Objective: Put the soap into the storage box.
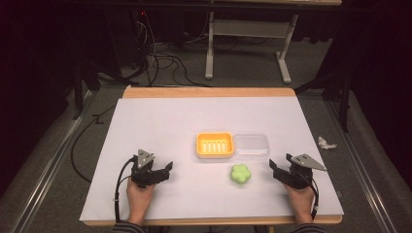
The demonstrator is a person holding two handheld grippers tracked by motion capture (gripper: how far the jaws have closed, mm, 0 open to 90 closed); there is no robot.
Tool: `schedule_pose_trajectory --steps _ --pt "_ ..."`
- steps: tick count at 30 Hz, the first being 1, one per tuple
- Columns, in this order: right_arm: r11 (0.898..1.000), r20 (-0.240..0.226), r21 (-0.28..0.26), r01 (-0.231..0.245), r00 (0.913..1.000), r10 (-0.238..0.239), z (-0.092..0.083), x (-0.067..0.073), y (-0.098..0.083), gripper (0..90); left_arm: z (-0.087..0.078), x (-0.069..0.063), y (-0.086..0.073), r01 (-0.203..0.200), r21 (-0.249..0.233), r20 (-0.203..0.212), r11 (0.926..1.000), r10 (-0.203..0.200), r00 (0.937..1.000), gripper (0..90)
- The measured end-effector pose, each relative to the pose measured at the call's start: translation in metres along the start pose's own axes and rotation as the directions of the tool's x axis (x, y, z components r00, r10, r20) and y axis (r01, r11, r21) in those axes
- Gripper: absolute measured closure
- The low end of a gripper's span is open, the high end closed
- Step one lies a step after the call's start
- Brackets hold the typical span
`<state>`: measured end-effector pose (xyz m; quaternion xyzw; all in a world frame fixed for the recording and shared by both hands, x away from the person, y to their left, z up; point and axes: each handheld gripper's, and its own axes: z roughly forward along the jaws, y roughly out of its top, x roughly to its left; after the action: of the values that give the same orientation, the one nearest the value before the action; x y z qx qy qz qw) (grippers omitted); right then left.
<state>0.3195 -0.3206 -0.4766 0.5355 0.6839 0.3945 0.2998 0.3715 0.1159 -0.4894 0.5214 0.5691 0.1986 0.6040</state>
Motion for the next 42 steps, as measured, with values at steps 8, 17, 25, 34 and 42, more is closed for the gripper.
schedule_pose_trajectory --steps 8,17,25,34,42 --pt "1.0 0.01 0.0 -0.013 0.9999 0.013 0.0002 -0.0006 0.0 28.6 -0.0004 0.0002 0.0002 0.001 -0.001 0.003 1.0 -0.001 1.0 19.7" --pt "0.997 0.062 0.048 0.056 0.9964 -0.059 0.0051 0.0085 0.0014 28.1 -0.0004 0.0004 0.0002 -0.002 0.001 0.002 1.0 0.002 1.0 20.1" --pt "0.999 0.045 0.034 0.039 0.9982 -0.041 0.0032 0.0065 0.0012 25.6 -0.0004 0.0 0.0001 -0.001 -0.001 0.004 1.0 0.001 1.0 20.0" --pt "0.999 0.014 0.03 0.029 0.9995 -0.029 0.0028 0.0033 0.0021 23.9 -0.0007 0.0004 0.0003 -0.002 0.003 0.008 1.0 0.002 1.0 20.0" --pt "0.999 -0.019 0.037 0.037 0.9991 -0.036 0.0008 0.0041 0.0049 27.8 -0.0009 0.0004 0.0005 0.002 0.003 0.011 1.0 -0.002 0.9999 20.5"
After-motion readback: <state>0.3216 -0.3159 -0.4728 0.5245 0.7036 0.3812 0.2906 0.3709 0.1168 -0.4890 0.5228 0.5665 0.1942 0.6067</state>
